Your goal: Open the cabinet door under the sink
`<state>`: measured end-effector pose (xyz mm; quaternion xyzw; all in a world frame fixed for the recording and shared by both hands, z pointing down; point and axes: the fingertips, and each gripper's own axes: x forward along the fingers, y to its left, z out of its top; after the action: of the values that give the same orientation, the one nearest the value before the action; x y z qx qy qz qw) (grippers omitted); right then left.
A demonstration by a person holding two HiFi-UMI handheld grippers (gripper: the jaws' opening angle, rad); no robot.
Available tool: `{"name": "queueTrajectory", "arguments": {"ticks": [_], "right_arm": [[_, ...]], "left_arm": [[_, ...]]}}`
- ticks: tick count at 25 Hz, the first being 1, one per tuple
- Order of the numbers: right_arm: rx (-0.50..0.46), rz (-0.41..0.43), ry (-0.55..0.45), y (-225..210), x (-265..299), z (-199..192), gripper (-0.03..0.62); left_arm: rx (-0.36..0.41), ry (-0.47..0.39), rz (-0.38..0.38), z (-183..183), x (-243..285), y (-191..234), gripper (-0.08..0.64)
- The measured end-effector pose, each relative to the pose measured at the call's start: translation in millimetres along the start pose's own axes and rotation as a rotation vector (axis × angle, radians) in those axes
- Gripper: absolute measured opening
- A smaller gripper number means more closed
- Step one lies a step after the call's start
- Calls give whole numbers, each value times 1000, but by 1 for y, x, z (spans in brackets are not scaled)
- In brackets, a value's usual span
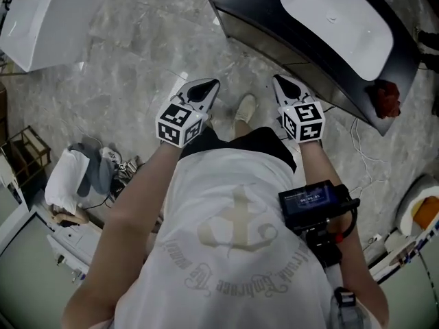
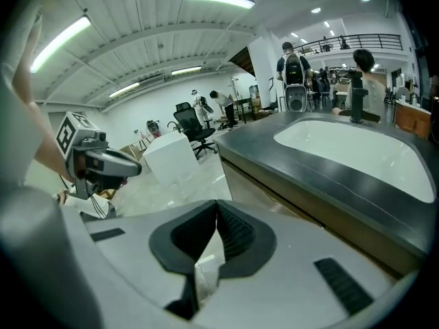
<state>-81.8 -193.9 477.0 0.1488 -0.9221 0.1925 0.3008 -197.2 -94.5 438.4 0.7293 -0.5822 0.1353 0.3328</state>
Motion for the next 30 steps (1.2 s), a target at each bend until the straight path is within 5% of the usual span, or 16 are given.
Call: {"name": "queueTrajectory", "arguments": {"ticks": [21, 30], "right_arm": [[-162, -48, 143, -13, 67, -39, 14], [-169, -128, 172, -23, 80, -55, 14]], "left_arm": [[-205, -8, 78, -83, 29, 42, 11], [-192, 10, -10, -110, 57, 35, 11]]}}
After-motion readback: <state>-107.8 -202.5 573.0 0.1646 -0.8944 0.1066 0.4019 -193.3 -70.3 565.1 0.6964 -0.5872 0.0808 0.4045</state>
